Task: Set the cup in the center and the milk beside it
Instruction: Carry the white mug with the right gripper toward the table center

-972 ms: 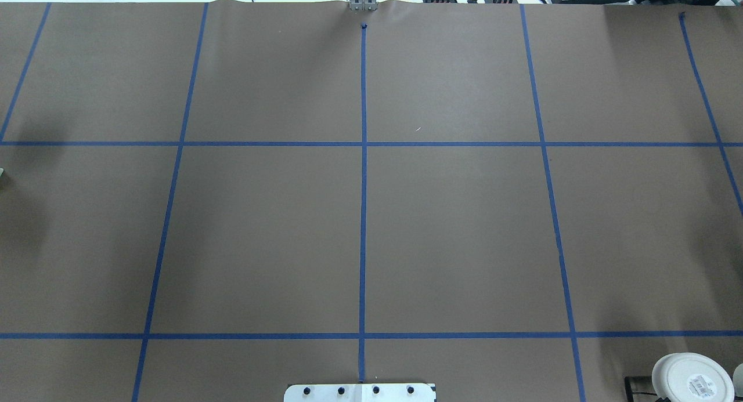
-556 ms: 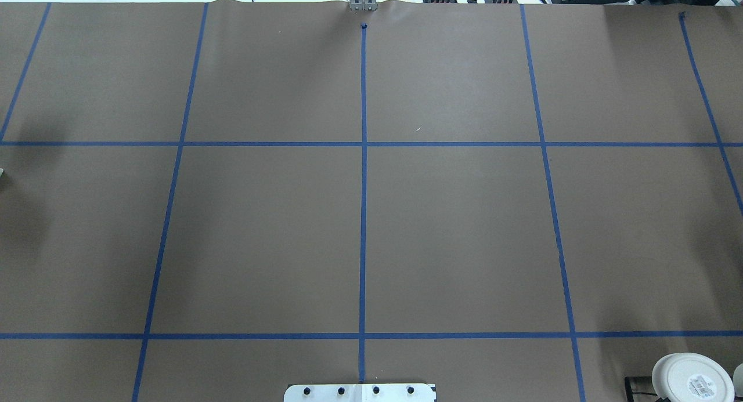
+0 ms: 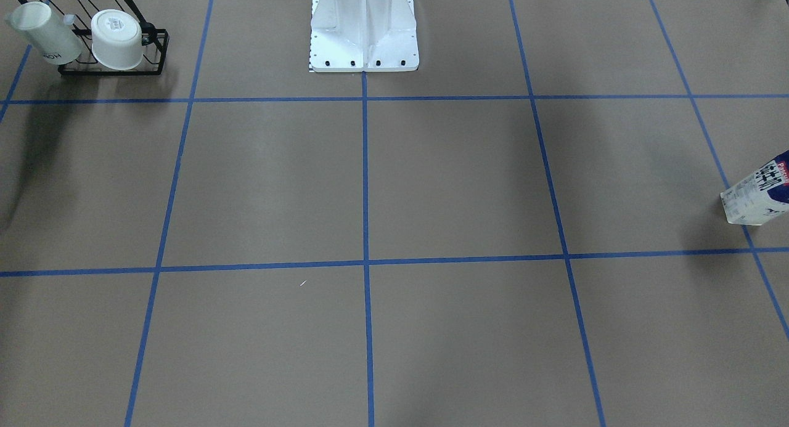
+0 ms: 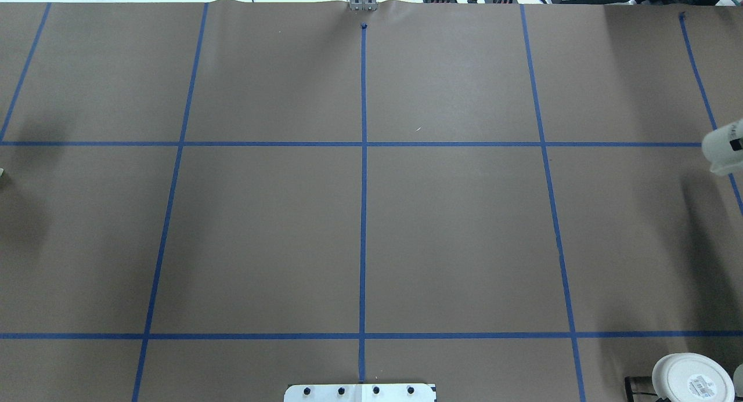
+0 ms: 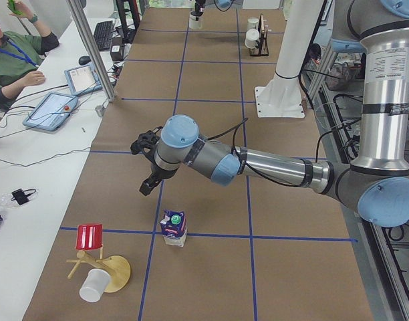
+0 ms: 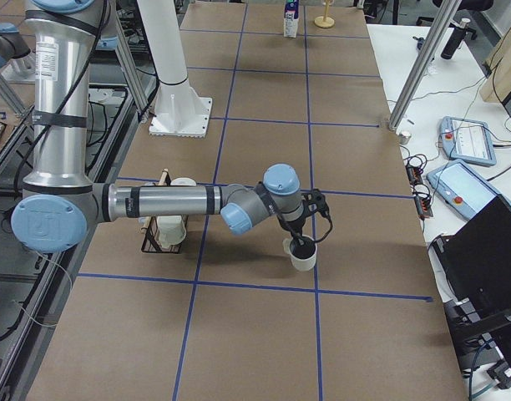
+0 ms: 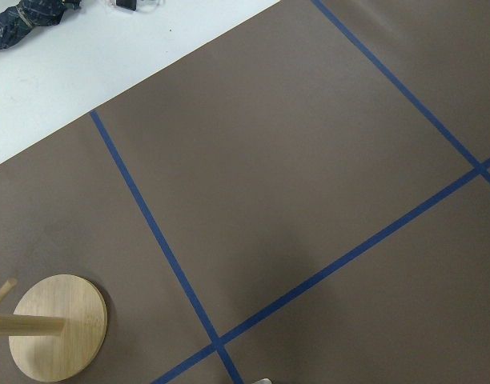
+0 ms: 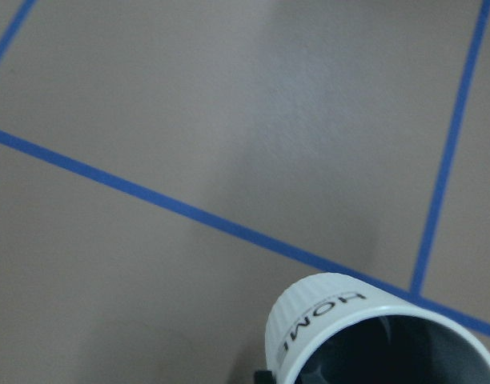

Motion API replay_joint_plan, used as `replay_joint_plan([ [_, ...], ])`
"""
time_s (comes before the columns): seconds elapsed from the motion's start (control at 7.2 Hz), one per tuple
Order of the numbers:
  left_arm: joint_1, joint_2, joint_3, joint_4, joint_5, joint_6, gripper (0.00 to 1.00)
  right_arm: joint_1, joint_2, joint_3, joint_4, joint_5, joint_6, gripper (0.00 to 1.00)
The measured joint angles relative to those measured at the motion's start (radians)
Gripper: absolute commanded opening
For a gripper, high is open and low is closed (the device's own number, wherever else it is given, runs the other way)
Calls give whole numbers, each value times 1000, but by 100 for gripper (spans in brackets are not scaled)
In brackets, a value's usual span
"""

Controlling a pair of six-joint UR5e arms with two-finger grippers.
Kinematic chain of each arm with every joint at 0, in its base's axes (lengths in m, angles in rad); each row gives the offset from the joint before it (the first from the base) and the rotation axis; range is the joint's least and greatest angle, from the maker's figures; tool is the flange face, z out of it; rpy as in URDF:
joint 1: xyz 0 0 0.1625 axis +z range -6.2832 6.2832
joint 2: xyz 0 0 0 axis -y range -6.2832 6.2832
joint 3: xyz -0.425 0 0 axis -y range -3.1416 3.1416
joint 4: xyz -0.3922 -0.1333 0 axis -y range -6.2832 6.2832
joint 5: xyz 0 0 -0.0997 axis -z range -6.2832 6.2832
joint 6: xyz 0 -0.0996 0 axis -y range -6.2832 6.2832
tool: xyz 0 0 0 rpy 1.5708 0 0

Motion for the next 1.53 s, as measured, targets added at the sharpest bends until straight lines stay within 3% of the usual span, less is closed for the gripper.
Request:
replay_joint_plan([
  [0.28,1,2,3,0,0,0,99,-86,161,9,-6,109,122,0],
  [0.42,1,2,7,0,0,0,99,-161,245,9,-13,110,241,0],
  [0.69,1,2,15,0,0,0,99,-330,444,11,-127,0,472,0],
  [1.11,1,2,26,0,0,-1,99,-591,715,7,-483,-275,679,0],
  [1.39,1,1,33,0,1,-3,99,-720,872,-31,-706,-378,787,0],
  [1.53,1,-1,39,0,1,-4,99,-762,939,-79,-757,-402,823,0],
])
